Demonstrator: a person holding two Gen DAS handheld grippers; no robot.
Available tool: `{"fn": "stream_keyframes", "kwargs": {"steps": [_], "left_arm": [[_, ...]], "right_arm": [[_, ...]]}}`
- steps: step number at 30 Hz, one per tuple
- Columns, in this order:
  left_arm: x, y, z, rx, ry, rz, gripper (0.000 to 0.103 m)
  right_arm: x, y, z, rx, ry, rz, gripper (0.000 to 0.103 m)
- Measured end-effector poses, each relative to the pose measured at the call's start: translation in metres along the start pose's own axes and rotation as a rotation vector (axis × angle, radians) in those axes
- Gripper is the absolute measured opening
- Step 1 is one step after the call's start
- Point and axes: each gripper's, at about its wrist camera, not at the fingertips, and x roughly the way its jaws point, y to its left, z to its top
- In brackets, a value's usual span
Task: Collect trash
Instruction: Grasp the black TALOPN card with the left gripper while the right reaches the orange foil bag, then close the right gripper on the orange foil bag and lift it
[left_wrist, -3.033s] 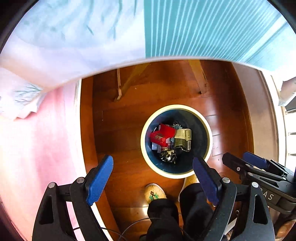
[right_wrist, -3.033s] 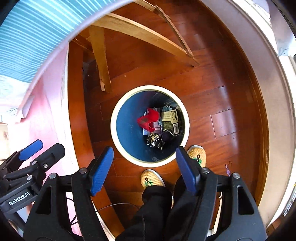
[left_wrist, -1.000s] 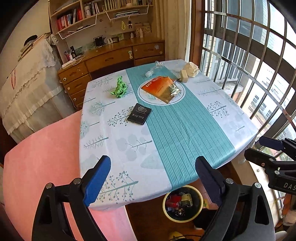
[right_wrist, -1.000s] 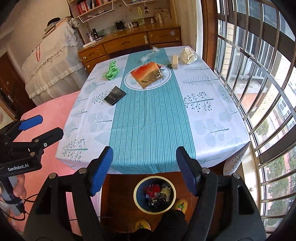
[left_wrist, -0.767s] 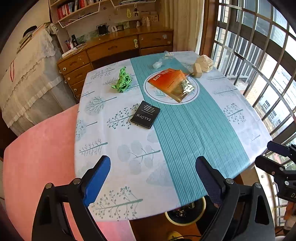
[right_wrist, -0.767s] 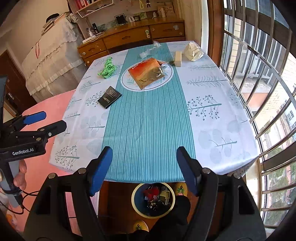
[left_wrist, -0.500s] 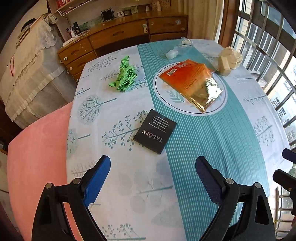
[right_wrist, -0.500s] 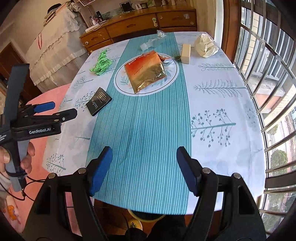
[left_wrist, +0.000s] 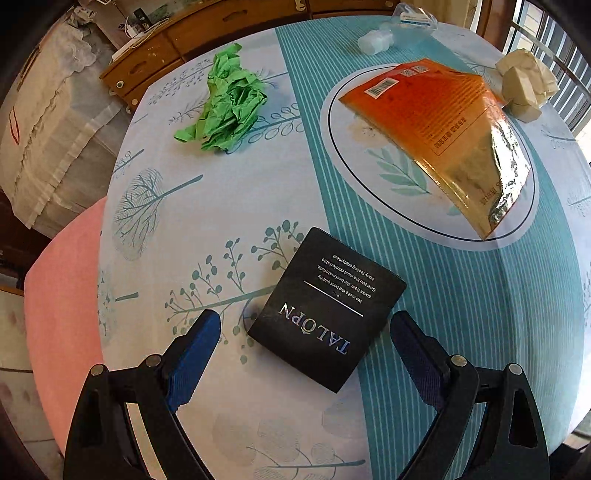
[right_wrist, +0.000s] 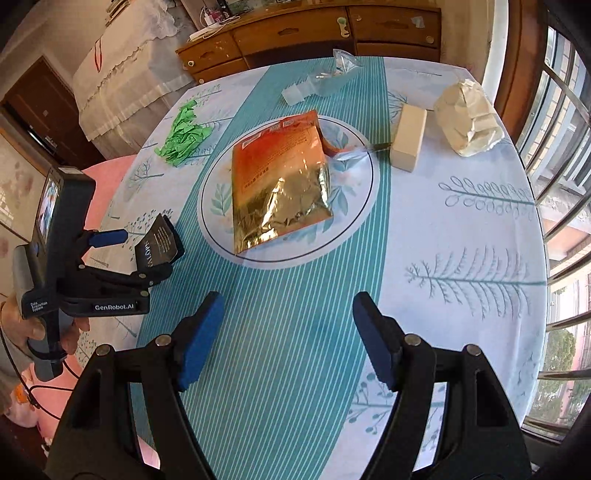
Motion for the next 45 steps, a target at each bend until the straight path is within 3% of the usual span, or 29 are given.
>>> {"fn": "stream_keyframes", "kwargs": {"steps": [11, 18, 25, 30, 32, 35, 41, 45], "left_arm": [[0.016, 0.025, 0.012, -0.140, 0.037, -0.106, 0.094], [0.013, 0.024, 0.011, -0.123, 0.021, -0.135, 0.077], [0.008, 0.023, 0.012, -0.137, 0.019, -0.134, 0.074], [0.009, 0.023, 0.013, -0.149, 0.015, -0.130, 0.074], [0.009, 0.022, 0.012, -0.155, 0.015, -0.128, 0.074], [0.008, 0.022, 0.012, -0.163, 0.015, -0.125, 0.074], [0.006, 0.020, 0.009, -0.182, 0.009, -0.118, 0.069], [0.003, 0.014, 0.006, -0.186, -0.004, -0.105, 0.063]], "right_arm": [[0.039, -0.007, 0.067, -0.028, -0.018, 0.032, 0.072], [0.043, -0.004, 0.102, -0.069, -0.079, 0.019, 0.072], [0.079, -0.012, 0.124, -0.087, -0.015, 0.023, 0.072], [0.104, -0.011, 0.122, -0.100, 0.046, 0.054, 0.074], [0.105, -0.008, 0.119, -0.114, 0.029, 0.057, 0.072], [0.105, -0.003, 0.115, -0.123, 0.017, 0.062, 0.062], [0.107, 0.018, 0.101, -0.207, 0.027, 0.065, 0.020], [0.103, 0.027, 0.093, -0.211, 0.032, 0.109, 0.006]]}}
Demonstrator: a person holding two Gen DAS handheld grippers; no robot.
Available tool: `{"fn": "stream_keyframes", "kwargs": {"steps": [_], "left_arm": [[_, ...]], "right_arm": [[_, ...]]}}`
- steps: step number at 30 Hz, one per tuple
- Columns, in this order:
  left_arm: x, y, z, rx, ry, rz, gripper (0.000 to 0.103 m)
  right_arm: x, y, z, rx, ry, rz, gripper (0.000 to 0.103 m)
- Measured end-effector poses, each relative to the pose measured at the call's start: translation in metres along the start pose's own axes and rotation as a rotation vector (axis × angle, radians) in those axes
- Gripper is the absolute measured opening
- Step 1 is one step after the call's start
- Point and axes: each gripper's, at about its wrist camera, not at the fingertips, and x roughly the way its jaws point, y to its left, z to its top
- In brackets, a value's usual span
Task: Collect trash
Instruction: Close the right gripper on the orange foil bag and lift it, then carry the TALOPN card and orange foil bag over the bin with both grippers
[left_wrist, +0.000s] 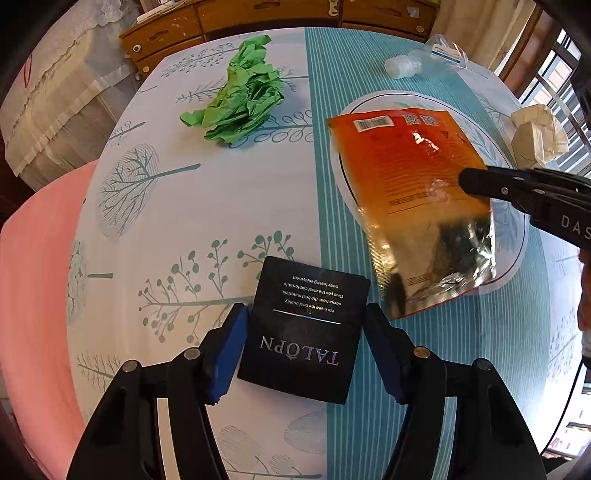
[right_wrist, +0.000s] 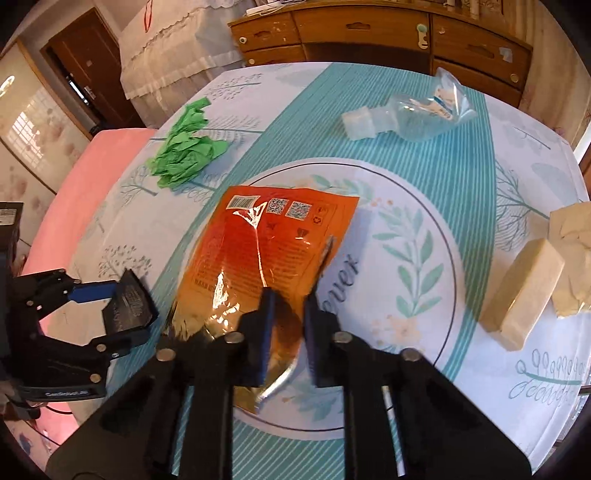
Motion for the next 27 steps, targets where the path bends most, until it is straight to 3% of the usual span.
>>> {"fn": "stream_keyframes", "kwargs": {"steps": [6, 11, 20, 27], "left_arm": [[-0.011, -0.012, -0.010, 0.013, -0.037, 0.048, 0.058], [-0.028, -0.013, -0.021, -0.013, -0.050, 0.029, 0.049], [-0.073, 0.000, -0.056, -0.040, -0.103, -0.039, 0.046], [-0.133, 0.004, -0.098, 0.036, -0.178, -0.122, 0.045]], "right_arm": [[-0.022, 0.009, -0.008, 0.030, -0.026, 0.044, 0.001], [-0.054, 0.015, -0.018, 0.043, -0.067, 0.053, 0.000], [-0.124, 0.041, -0.054, 0.065, -0.151, 0.009, 0.000], [-0.179, 0.088, -0.107, 0.117, -0.222, -0.069, 0.000]]}}
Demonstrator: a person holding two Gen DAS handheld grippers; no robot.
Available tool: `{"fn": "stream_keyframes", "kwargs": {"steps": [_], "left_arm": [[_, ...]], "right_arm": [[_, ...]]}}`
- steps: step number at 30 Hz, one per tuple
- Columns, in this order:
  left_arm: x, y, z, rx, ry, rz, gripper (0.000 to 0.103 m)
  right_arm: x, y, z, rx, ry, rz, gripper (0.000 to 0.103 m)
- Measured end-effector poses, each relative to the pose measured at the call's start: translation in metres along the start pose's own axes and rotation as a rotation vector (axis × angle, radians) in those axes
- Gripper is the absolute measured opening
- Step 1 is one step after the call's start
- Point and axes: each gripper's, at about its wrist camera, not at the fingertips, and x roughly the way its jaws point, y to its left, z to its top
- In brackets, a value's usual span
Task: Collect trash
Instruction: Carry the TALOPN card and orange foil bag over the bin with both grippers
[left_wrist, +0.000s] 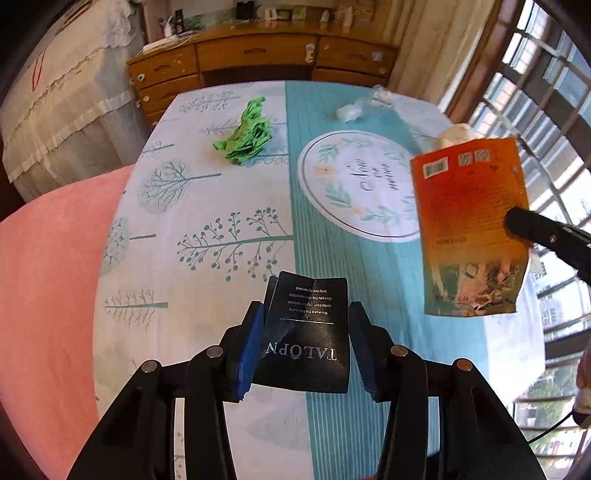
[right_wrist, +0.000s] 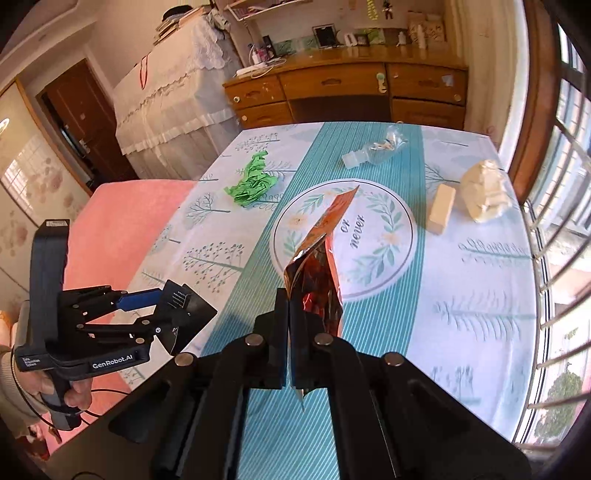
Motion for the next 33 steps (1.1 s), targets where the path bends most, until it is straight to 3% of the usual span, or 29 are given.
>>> {"fn": "stream_keyframes", "kwargs": {"steps": [9, 18, 26, 33], "left_arm": [[-0.091, -0.002, -0.074, 0.158, -0.064, -0.103, 0.045], [-0.141, -0.005, -0.174, 0.241, -0.015, -0.186, 0.045], [-0.149, -0.014, -0.245, 0.236, 0.069, -0.227, 0.045], [-0.116, -0.027, -0.282, 0.204, 0.120, -0.184, 0.045]], "right_arm": [[-0.089, 0.081, -0.089, 0.061, -0.073, -0.073, 0.000], [-0.152, 0.154, -0.194, 0.083, -0.034, -0.082, 0.000], [-0.178, 0.181, -0.271, 0.069, 0.066, -0.083, 0.000], [-0.151, 0.163, -0.320, 0.098, 0.156, -0.074, 0.000]]}}
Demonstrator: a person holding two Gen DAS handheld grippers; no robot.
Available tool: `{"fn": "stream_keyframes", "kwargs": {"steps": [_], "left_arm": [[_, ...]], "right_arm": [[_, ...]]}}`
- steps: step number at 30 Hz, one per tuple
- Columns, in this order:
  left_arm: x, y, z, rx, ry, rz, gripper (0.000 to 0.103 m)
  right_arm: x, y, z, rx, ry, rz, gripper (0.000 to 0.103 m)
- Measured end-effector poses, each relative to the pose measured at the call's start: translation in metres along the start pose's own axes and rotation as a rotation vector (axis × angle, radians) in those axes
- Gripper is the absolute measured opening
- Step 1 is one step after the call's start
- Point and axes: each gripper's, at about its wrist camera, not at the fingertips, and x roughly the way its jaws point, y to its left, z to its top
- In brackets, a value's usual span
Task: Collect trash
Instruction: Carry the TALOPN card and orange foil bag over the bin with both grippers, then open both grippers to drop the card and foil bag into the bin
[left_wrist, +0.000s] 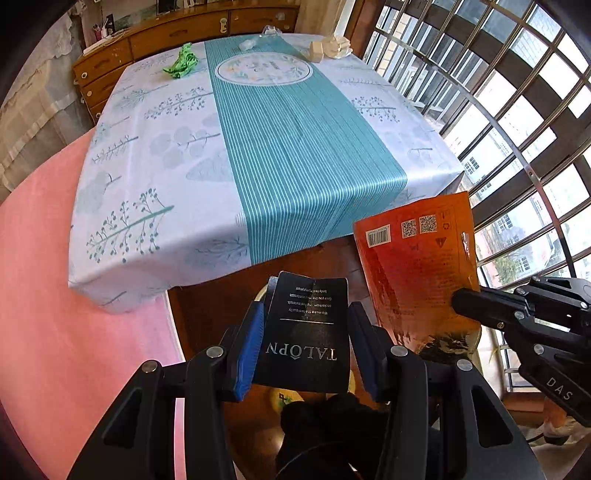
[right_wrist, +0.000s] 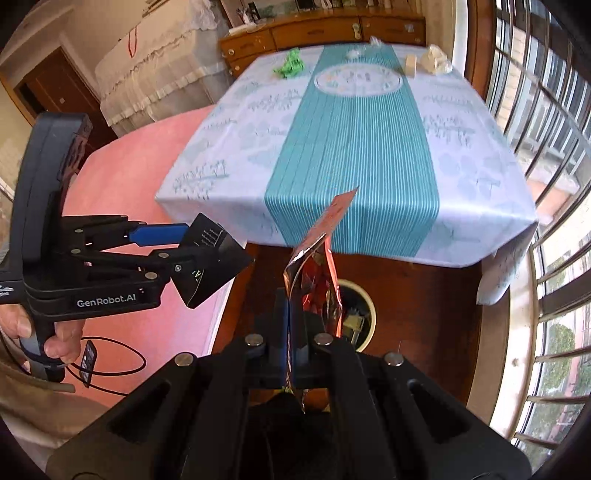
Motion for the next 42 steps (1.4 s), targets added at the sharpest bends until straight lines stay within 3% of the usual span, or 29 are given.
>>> {"fn": "stream_keyframes", "kwargs": {"steps": [9, 15, 32, 38, 39, 41, 42], "left_arm": [[0.104, -0.007, -0.038, -0.054, 0.107, 0.048, 0.045], [0.167, 0.003, -0.051, -0.091, 0.178, 0.064, 0.045], [0.360, 0.039, -0.062, -0.143, 0.242, 0.093, 0.048], [0.414, 0.055, -0.074, -0.143, 0.251, 0.099, 0.058], [0.423, 0.058, -0.076, -0.148, 0.262, 0.097, 0.061], [0.438, 0.066, -0.079, -0.163, 0.288, 0.104, 0.068], [0.443, 0.071, -0.081, -0.172, 0.294, 0.117, 0.073]], "right_arm": [[0.100, -0.042, -0.047, 0.052, 0.133, -0.002, 0.000], [0.158, -0.065, -0.059, 0.061, 0.172, -0.007, 0.000], [0.335, -0.144, -0.109, 0.209, 0.224, -0.022, 0.000], [0.395, -0.160, -0.124, 0.205, 0.228, -0.017, 0.000], [0.405, -0.162, -0.127, 0.206, 0.231, -0.018, 0.003], [0.422, -0.167, -0.132, 0.203, 0.249, -0.034, 0.035], [0.430, -0.168, -0.133, 0.203, 0.257, -0.044, 0.042]]}}
